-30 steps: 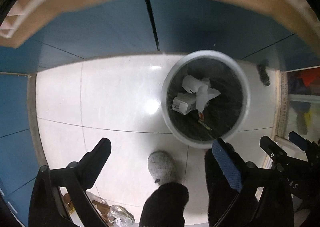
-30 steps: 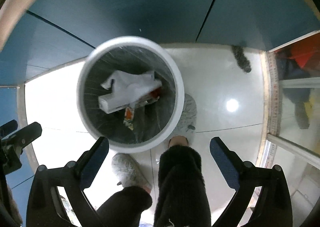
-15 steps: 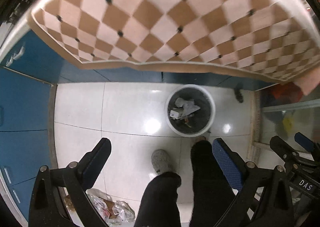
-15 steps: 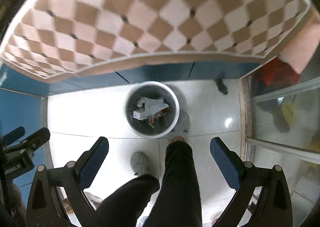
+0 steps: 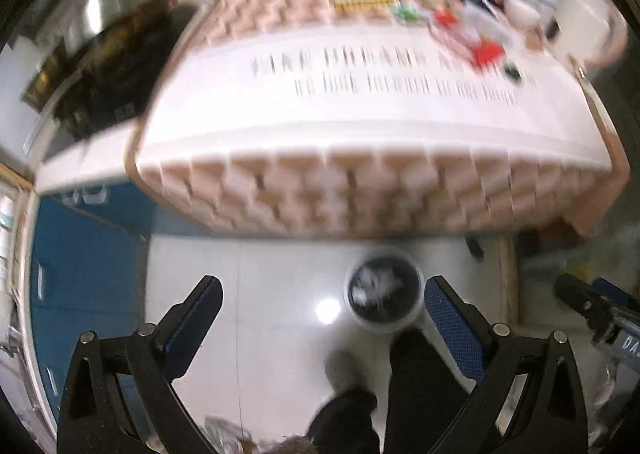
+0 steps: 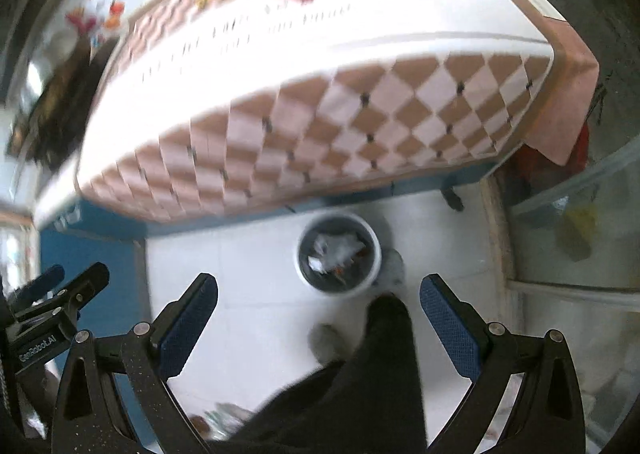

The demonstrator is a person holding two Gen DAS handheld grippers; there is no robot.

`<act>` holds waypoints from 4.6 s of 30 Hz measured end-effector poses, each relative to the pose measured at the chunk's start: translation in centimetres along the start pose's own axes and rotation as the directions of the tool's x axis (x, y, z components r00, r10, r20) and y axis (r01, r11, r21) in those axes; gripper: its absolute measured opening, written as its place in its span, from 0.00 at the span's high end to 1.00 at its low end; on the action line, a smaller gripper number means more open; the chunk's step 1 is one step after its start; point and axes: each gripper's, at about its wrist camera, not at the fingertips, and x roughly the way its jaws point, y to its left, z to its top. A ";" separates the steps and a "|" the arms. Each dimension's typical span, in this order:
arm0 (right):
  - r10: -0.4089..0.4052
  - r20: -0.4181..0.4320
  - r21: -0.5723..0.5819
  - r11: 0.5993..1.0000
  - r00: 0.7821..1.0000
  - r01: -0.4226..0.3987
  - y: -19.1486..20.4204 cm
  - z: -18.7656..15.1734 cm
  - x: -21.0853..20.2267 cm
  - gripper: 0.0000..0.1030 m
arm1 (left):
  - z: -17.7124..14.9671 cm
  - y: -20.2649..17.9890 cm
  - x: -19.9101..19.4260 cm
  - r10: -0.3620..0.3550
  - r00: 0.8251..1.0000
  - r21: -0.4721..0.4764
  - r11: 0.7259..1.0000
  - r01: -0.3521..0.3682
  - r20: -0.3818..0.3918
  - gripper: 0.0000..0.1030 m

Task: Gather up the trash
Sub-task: 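Raise both tools back toward the counter, then grasp the green-and-white sachet with the left tool while the right tool grasps a small dark packet, then lower both items over the bin and open both tools to drop them, then raise both tools back toward the counter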

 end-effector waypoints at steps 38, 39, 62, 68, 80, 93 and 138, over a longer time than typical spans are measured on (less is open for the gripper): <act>-0.004 0.234 0.219 0.974 0.972 -0.049 -12.5 35.8 9.7 0.77 | 36.7 -12.8 19.7 -0.085 0.987 -0.088 0.993 0.073 -0.139 0.99; -0.004 0.236 0.225 0.973 0.972 -0.051 -12.7 35.7 9.5 0.77 | 36.2 -12.6 18.8 -0.084 0.989 -0.084 0.994 0.074 -0.125 0.99; -0.028 0.281 0.127 0.992 0.959 -0.009 -4.2 12.8 0.5 0.79 | 7.6 -2.5 2.3 -0.078 0.988 0.088 0.994 0.066 0.132 0.99; -0.050 0.181 0.119 0.993 0.982 0.029 -2.3 2.9 3.0 0.79 | -0.5 -2.0 5.9 -0.114 0.993 0.124 0.986 0.112 0.007 0.99; -0.084 -0.071 0.113 0.989 0.994 0.092 -4.5 -7.2 20.7 0.81 | -11.6 -4.2 25.9 -0.093 0.959 0.104 0.987 0.125 -0.268 0.99; -0.008 -0.221 0.171 0.984 0.975 0.047 -11.6 -10.3 46.6 0.82 | -19.5 -8.5 47.9 -0.142 0.869 0.001 0.987 0.162 -0.474 0.99; -0.196 -0.043 -0.122 0.974 0.980 0.190 -2.2 -7.0 10.6 0.00 | -12.2 -1.4 9.6 -0.128 0.962 -0.049 0.992 0.120 -0.243 0.00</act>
